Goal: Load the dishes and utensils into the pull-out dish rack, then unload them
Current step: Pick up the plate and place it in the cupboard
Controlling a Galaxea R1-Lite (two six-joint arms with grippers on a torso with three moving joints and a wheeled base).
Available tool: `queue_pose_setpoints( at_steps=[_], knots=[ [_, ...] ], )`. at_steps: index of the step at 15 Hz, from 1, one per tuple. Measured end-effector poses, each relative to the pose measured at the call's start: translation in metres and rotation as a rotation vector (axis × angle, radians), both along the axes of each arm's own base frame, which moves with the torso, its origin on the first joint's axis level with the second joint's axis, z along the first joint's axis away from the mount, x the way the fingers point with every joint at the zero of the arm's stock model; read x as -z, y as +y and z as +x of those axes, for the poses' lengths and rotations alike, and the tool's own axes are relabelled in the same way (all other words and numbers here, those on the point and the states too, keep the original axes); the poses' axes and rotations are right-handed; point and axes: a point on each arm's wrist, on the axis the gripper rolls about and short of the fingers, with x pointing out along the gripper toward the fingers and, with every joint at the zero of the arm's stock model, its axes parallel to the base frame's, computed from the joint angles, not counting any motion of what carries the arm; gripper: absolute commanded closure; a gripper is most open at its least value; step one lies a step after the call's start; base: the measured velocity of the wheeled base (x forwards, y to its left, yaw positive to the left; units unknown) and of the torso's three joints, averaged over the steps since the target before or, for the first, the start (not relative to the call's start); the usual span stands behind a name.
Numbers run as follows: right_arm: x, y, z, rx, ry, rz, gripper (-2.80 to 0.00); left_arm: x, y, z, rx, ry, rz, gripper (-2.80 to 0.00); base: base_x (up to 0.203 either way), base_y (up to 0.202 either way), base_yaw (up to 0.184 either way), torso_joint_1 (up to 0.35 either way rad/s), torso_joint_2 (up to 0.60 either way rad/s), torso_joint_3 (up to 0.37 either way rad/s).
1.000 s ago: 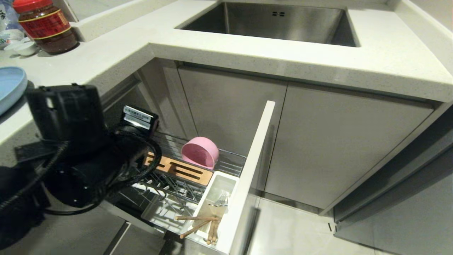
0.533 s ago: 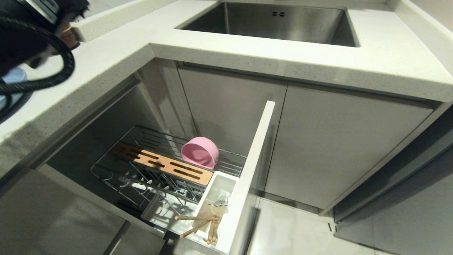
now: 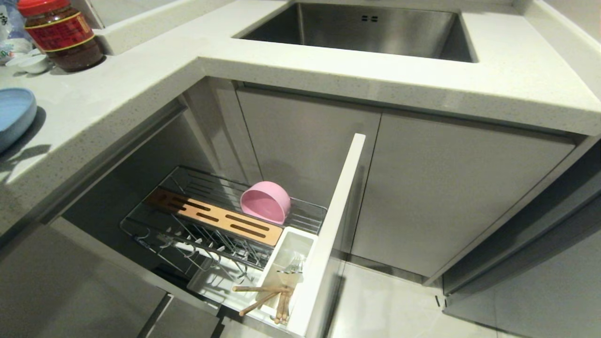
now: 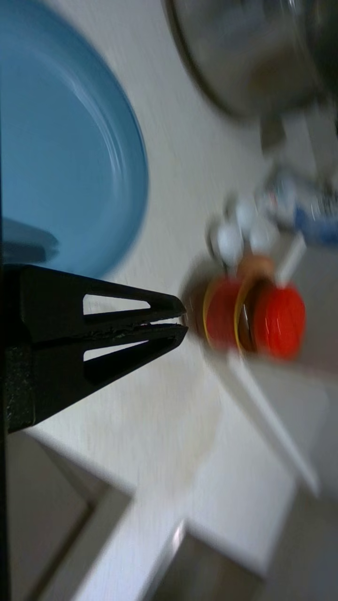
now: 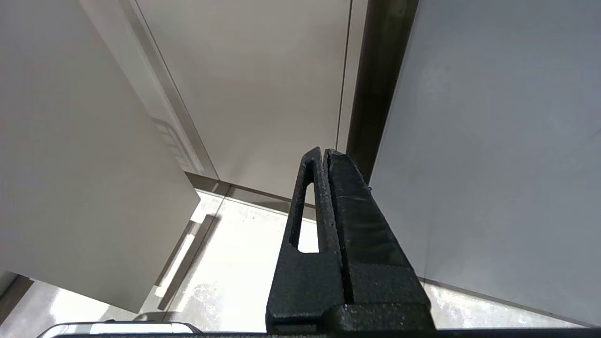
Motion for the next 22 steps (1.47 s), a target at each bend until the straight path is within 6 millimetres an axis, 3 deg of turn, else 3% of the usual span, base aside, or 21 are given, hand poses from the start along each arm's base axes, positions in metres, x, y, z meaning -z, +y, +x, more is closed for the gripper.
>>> queue_pose_setpoints(
  at_steps=[2,3,6,12,22],
  knots=[
    [0.000,0.000,0.000,0.000,0.000,0.000,0.00,0.004,0.006,0.000,-0.103,0.103,0.001,0.00,0.000,0.000,0.000,0.000,0.00,0.000],
    [0.000,0.000,0.000,0.000,0.000,0.000,0.00,0.007,0.007,0.000,-0.115,0.159,0.005,-2.80,0.000,0.000,0.000,0.000,0.00,0.000],
    [0.000,0.000,0.000,0.000,0.000,0.000,0.00,0.018,0.010,0.004,-0.140,0.309,0.010,-2.80,0.000,0.000,0.000,0.000,0.00,0.000],
    [0.000,0.000,0.000,0.000,0.000,0.000,0.00,0.024,0.018,0.018,-0.198,0.427,-0.036,-2.80,0.000,0.000,0.000,0.000,0.00,0.000],
    [0.000,0.000,0.000,0.000,0.000,0.000,0.00,0.027,0.016,0.051,-0.075,0.552,-0.206,-2.80,0.000,0.000,0.000,0.000,0.00,0.000]
  ],
)
